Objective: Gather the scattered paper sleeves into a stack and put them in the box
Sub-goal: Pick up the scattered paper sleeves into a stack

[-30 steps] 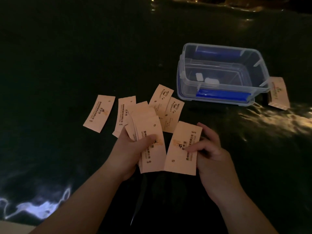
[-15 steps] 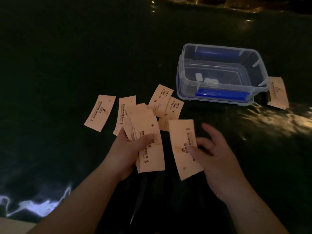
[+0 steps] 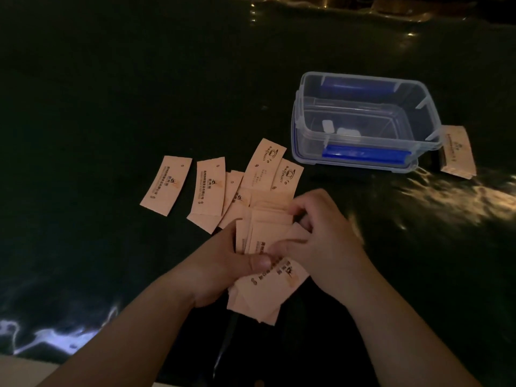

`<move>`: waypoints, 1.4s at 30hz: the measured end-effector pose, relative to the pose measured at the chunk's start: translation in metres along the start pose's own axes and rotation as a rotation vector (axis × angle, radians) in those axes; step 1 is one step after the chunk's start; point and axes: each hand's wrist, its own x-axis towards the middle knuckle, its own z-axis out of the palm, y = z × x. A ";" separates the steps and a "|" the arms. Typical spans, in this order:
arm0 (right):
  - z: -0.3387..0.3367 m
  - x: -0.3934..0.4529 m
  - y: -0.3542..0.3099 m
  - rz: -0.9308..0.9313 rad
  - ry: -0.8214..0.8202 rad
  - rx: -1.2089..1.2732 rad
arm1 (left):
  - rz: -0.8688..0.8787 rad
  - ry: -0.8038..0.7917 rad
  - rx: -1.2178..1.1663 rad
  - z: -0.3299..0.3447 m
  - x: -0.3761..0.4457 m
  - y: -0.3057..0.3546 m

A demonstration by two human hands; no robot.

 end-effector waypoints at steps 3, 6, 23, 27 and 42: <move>0.021 0.005 0.000 -0.030 0.134 0.108 | 0.004 0.025 0.020 -0.003 -0.006 -0.007; 0.035 0.026 0.012 0.223 0.361 0.355 | -0.017 0.181 -0.040 -0.018 -0.013 -0.012; 0.041 0.078 0.033 0.714 0.364 0.356 | 0.208 0.555 -0.258 -0.035 -0.002 0.007; 0.016 0.025 0.046 0.957 0.307 1.086 | 0.171 0.520 -0.245 -0.025 0.007 0.010; -0.002 -0.025 0.043 0.612 0.267 1.063 | 0.082 0.456 -0.213 0.003 0.027 0.026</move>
